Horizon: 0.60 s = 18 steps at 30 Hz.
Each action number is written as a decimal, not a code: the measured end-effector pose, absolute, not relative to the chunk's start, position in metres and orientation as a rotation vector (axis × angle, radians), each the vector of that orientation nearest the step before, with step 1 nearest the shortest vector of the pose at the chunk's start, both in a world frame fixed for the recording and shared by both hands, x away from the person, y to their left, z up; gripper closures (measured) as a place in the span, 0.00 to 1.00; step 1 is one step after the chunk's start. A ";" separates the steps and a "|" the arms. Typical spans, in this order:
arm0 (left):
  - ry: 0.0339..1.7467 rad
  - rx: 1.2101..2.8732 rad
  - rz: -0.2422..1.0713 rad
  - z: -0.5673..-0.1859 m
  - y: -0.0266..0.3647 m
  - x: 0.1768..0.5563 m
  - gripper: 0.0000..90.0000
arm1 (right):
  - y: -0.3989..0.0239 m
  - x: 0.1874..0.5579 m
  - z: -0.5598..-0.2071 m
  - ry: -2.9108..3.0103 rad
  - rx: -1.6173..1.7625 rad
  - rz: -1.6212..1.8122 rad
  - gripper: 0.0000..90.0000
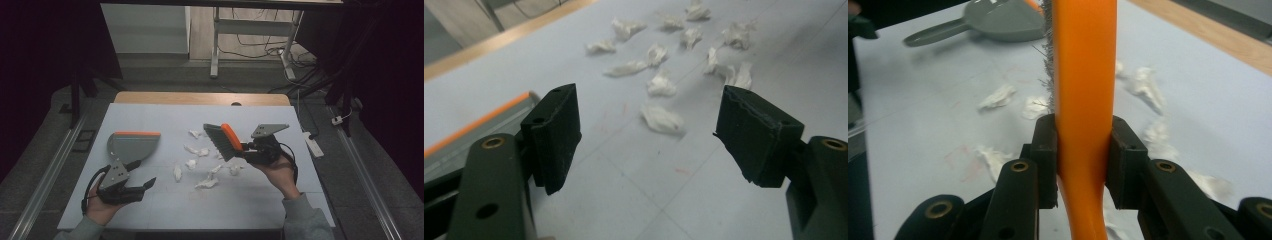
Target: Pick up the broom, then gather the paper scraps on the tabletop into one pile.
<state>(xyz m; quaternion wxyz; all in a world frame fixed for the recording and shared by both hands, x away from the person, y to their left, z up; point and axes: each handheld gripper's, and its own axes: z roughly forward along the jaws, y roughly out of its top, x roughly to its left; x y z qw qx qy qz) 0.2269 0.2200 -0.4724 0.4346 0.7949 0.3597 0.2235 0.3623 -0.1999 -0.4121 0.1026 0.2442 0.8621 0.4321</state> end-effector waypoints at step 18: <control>0.949 1.946 0.537 -0.478 0.234 0.224 0.29 | -0.223 0.383 -0.417 2.464 0.868 1.230 0.77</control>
